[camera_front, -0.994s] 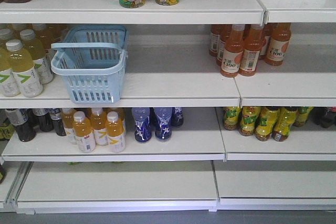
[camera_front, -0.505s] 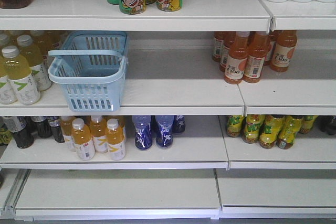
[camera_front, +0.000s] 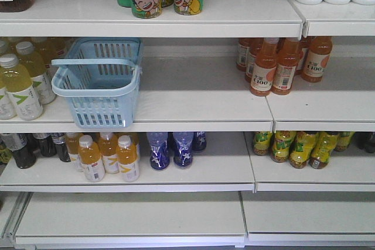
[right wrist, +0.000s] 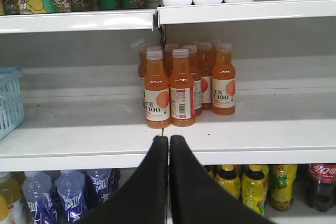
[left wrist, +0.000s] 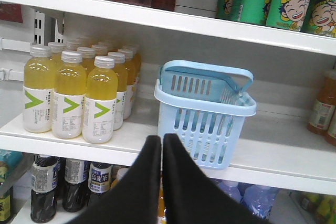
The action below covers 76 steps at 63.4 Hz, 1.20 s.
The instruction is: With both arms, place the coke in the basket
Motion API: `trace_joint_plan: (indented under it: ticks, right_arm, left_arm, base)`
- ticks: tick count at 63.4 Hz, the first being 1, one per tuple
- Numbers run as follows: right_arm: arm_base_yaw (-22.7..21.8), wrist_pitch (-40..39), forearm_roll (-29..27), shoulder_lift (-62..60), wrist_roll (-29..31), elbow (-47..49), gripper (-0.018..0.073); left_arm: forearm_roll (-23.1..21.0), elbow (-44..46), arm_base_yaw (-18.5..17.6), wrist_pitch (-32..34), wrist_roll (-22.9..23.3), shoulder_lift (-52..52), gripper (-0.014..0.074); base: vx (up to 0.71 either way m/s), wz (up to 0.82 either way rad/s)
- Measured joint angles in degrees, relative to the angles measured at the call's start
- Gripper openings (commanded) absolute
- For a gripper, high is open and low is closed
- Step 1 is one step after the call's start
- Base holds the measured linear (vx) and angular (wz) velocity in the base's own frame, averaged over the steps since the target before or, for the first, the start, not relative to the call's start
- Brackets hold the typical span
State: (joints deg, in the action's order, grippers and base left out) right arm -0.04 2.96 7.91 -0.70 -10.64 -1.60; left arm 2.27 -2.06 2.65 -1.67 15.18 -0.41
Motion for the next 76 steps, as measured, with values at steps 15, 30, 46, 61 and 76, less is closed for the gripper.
trace_joint_plan:
  ticks: [15, 30, 46, 61, 76]
  right_arm:
    - [0.00, 0.00, 0.00, 0.00, 0.00, 0.00, -0.0005]
    - [0.00, 0.00, 0.00, 0.00, 0.00, 0.00, -0.0005]
    - [0.00, 0.00, 0.00, 0.00, 0.00, 0.00, -0.0005]
    - [0.00, 0.00, 0.00, 0.00, 0.00, 0.00, -0.0005]
    - [0.00, 0.00, 0.00, 0.00, 0.00, 0.00, -0.0005]
  left_arm:
    - [0.00, 0.00, 0.00, 0.00, 0.00, 0.00, -0.0006]
    - [0.00, 0.00, 0.00, 0.00, 0.00, 0.00, -0.0006]
    - [0.00, 0.00, 0.00, 0.00, 0.00, 0.00, -0.0006]
    - [-12.55, 0.00, 0.00, 3.57, 10.15, 0.00, -0.0006]
    - [-19.23, 0.00, 0.00, 7.69, 15.06, 0.00, -0.0006]
  base:
    - [0.00, 0.00]
    - [0.00, 0.00]
    - [0.00, 0.00]
    - [0.00, 0.00]
    - [0.00, 0.00]
